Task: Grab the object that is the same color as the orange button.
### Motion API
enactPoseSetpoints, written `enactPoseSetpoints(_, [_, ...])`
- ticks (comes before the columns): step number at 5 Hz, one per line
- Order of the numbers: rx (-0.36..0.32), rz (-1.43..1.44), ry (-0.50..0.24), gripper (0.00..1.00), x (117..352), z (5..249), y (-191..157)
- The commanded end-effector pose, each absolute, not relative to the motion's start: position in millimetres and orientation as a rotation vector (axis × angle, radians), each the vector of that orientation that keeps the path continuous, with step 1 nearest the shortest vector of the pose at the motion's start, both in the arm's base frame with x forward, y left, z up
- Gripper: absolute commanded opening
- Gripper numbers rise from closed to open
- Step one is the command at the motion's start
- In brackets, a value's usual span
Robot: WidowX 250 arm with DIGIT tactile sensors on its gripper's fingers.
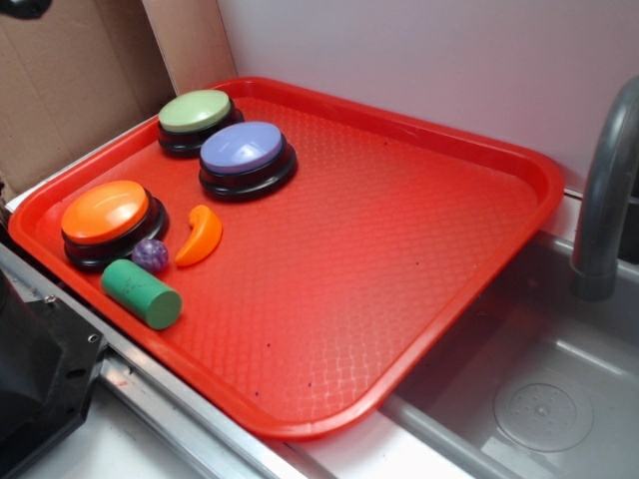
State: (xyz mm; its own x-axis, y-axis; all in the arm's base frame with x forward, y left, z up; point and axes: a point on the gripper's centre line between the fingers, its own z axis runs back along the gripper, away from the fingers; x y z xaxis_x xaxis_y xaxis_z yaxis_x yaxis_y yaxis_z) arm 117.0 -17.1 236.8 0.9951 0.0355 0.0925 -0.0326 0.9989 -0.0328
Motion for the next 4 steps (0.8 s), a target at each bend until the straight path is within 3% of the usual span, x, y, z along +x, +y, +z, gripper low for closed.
enactPoseSetpoints(1, [-0.031,0.034,-0.093,1.0,117.0,236.8,-17.1])
enactPoseSetpoints(4, [0.035,0.476,-0.122,1.0,167.3,157.3,-27.5])
